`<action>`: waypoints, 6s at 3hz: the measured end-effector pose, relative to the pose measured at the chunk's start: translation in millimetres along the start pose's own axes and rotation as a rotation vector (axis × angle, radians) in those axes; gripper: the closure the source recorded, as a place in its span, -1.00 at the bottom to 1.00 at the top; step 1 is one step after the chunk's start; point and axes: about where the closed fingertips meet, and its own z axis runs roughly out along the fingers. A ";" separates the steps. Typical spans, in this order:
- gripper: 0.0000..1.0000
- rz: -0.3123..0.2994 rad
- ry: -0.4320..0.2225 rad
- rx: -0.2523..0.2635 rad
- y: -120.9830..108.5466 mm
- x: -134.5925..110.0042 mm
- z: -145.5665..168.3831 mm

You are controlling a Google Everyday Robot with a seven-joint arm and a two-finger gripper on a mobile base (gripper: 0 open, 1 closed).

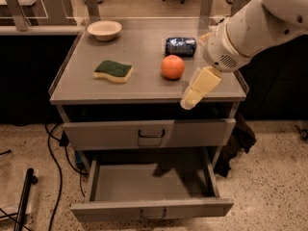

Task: Place sponge into middle drawer

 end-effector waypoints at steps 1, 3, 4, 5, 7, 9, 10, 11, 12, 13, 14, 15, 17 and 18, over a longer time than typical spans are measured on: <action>-1.00 -0.019 -0.030 0.012 -6.5 -11.2 14.7; -1.00 -0.076 -0.117 -0.005 -35.8 -49.5 81.6; -1.00 -0.084 -0.154 -0.021 -48.0 -66.1 114.9; -1.00 -0.076 -0.185 -0.030 -58.8 -80.6 139.8; -1.00 -0.025 -0.216 -0.040 -76.0 -105.5 171.8; -0.98 0.006 -0.200 -0.075 -71.0 -122.6 197.2; -1.00 0.040 -0.192 -0.101 -68.0 -124.9 212.0; -1.00 0.081 -0.197 -0.121 -68.8 -126.2 227.9; -0.89 0.115 -0.205 -0.142 -70.2 -131.6 247.6; -0.84 0.128 -0.208 -0.153 -69.5 -135.0 256.6; -0.46 0.133 -0.205 -0.162 -67.5 -136.1 258.4; 0.00 0.136 -0.204 -0.164 -65.7 -137.1 251.2; 0.99 0.136 -0.203 -0.166 -63.4 -138.3 236.6; 1.00 0.134 -0.201 -0.168 -61.7 -135.2 232.4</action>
Offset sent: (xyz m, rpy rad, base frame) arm 0.0781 0.0718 -0.0287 0.0840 -0.0774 0.1150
